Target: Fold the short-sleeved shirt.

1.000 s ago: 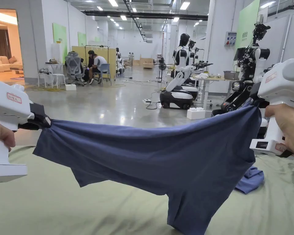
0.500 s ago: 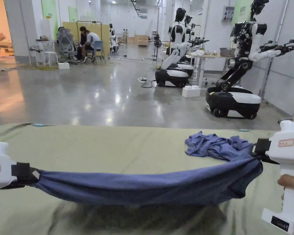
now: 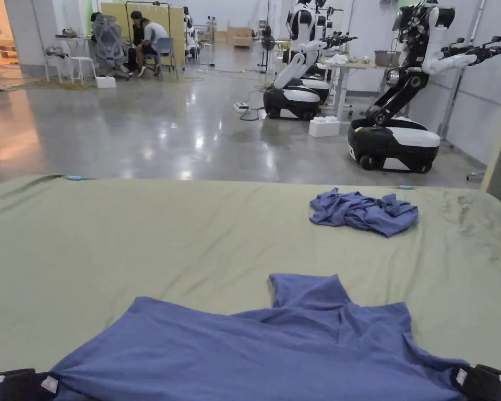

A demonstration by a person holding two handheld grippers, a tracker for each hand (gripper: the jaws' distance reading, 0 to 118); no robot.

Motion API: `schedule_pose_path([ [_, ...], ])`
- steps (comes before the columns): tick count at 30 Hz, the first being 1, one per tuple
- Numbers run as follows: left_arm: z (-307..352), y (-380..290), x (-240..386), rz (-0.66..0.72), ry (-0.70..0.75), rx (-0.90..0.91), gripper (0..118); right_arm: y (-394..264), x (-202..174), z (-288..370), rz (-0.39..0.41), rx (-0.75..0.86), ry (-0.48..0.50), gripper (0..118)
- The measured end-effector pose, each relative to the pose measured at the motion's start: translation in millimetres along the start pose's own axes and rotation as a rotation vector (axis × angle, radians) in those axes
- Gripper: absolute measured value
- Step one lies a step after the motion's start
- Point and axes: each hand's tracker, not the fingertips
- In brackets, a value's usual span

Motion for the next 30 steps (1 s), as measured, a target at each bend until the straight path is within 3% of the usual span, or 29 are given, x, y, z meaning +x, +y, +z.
schedule_pose_path([
  [6, -7.4, -29.4, -13.0, -0.032, 0.100, -0.073, 3, -30.8, 9.8, 3.8, 0.024, -0.078, -0.046, 4],
  [7, -12.8, -33.4, -16.5, -0.019, 0.100, -0.090, 9, -36.6, 14.5, -1.5, 0.030, -0.091, -0.066, 4],
  [8, -18.1, -35.9, -20.8, 0.006, 0.081, -0.113, 30, -40.8, 18.3, -7.5, 0.030, -0.115, -0.098, 8],
  [9, -19.2, -37.1, -21.7, 0.005, 0.080, -0.112, 76, -42.5, 19.8, -13.7, 0.047, -0.167, -0.135, 37],
  [10, -19.1, -38.3, -20.5, 0.001, 0.087, -0.109, 96, -42.7, 18.4, -15.8, 0.084, -0.204, -0.188, 69],
  [11, -14.1, -37.3, -15.7, -0.011, 0.094, -0.113, 97, -45.6, 15.9, -10.3, 0.124, -0.185, -0.256, 88],
  [15, 59.2, -43.2, 40.3, -0.191, 0.125, 0.152, 96, -48.5, -25.4, 75.6, 0.220, 0.115, -0.263, 91],
  [18, 119.4, -85.2, 94.8, -0.334, 0.222, 0.462, 96, -76.6, -76.7, 142.6, 0.291, 0.414, -0.128, 96],
  [20, 143.6, -107.9, 114.3, -0.354, 0.167, 0.552, 96, -97.0, -102.4, 167.2, 0.383, 0.462, -0.035, 96],
  [21, 150.2, -117.3, 119.8, -0.348, 0.120, 0.581, 95, -106.7, -114.8, 174.9, 0.409, 0.492, -0.034, 90],
  [22, 154.7, -124.7, 126.2, -0.323, 0.120, 0.599, 81, -114.2, -125.2, 179.4, 0.427, 0.512, -0.058, 68],
  [23, 158.0, -129.1, 130.4, -0.310, 0.107, 0.612, 35, -121.3, -132.5, 180.2, 0.430, 0.521, -0.078, 18],
  [24, 159.6, -134.6, 138.1, -0.316, 0.201, 0.673, 0, -126.4, -136.3, 179.0, 0.411, 0.520, -0.084, 2],
  [25, 161.4, -146.0, 143.2, -0.338, 0.272, 0.723, 0, -125.0, -136.4, 179.7, 0.397, 0.502, -0.022, 2],
  [26, 148.5, -143.3, 116.9, -0.348, 0.195, 0.672, 0, -121.0, -137.1, 176.2, 0.386, 0.445, 0.027, 2],
  [27, 142.2, -137.2, 113.7, -0.348, 0.115, 0.610, 0, -119.5, -137.2, 174.4, 0.393, 0.458, -0.008, 2],
  [29, 128.3, -125.5, 108.7, -0.357, 0.124, 0.639, 0, -116.8, -135.7, 167.6, 0.399, 0.451, 0.012, 2],
  [30, 133.0, -92.3, 135.0, -0.374, 0.099, 0.630, 0, -114.6, -135.3, 163.6, 0.388, 0.441, 0.019, 2],
])
